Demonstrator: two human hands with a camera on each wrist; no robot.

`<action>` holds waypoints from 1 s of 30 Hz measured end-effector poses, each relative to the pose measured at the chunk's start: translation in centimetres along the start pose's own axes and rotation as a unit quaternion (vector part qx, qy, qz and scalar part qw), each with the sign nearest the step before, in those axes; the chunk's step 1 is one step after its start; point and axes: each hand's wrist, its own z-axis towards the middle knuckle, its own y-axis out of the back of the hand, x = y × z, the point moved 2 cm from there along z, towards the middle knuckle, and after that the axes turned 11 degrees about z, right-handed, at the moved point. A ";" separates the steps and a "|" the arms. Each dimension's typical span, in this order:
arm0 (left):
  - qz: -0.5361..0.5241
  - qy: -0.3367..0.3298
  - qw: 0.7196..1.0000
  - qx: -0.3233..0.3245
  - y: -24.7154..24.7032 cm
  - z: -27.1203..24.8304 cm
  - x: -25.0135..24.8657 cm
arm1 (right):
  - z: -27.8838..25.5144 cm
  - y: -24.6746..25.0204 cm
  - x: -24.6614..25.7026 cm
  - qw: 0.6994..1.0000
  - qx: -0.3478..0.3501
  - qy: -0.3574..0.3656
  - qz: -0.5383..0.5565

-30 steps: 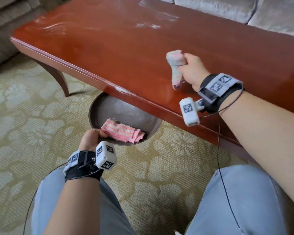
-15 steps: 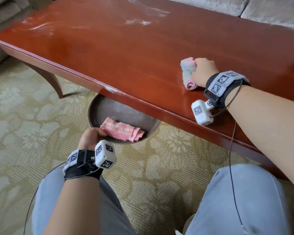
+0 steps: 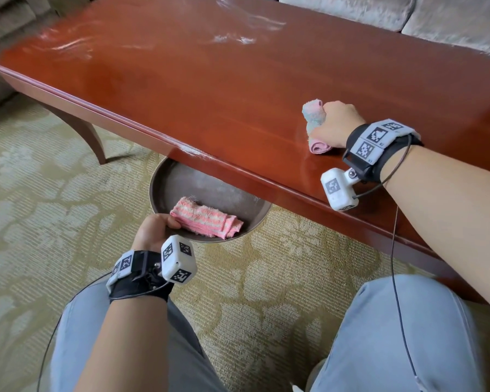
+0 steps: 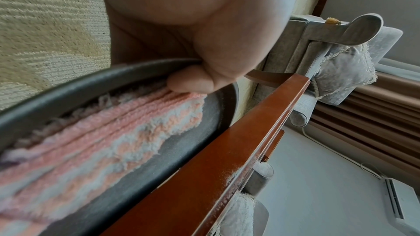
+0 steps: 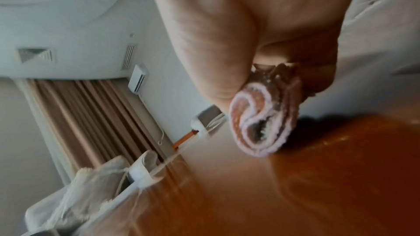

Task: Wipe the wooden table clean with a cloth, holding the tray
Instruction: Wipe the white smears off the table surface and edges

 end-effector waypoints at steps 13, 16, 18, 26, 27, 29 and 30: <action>0.001 0.007 1.000 0.005 -0.6 0.7 -0.6 | 3.7 2.2 -4.0 0.992 -0.068 -0.058 -0.093; -0.014 0.006 1.000 0.017 -0.8 0.8 -0.9 | 3.7 1.6 -3.5 0.986 -0.031 -0.034 -0.160; -0.011 0.006 1.000 0.021 -0.6 1.2 -0.9 | 3.6 1.3 -3.1 0.985 -0.025 -0.027 -0.169; 0.000 0.018 1.000 0.023 -0.2 1.6 -1.2 | 2.0 -1.9 4.0 0.992 0.014 0.052 -0.116; 0.003 0.020 1.000 0.021 -0.1 1.6 -1.2 | 1.5 -2.6 5.2 0.991 0.023 0.070 -0.110; 0.007 0.021 1.000 0.022 0.0 1.5 -1.2 | 0.6 -4.0 7.4 0.986 0.051 0.099 -0.120; 0.004 0.020 1.000 0.023 0.1 1.5 -1.2 | 0.2 -4.6 8.4 0.983 0.066 0.116 -0.129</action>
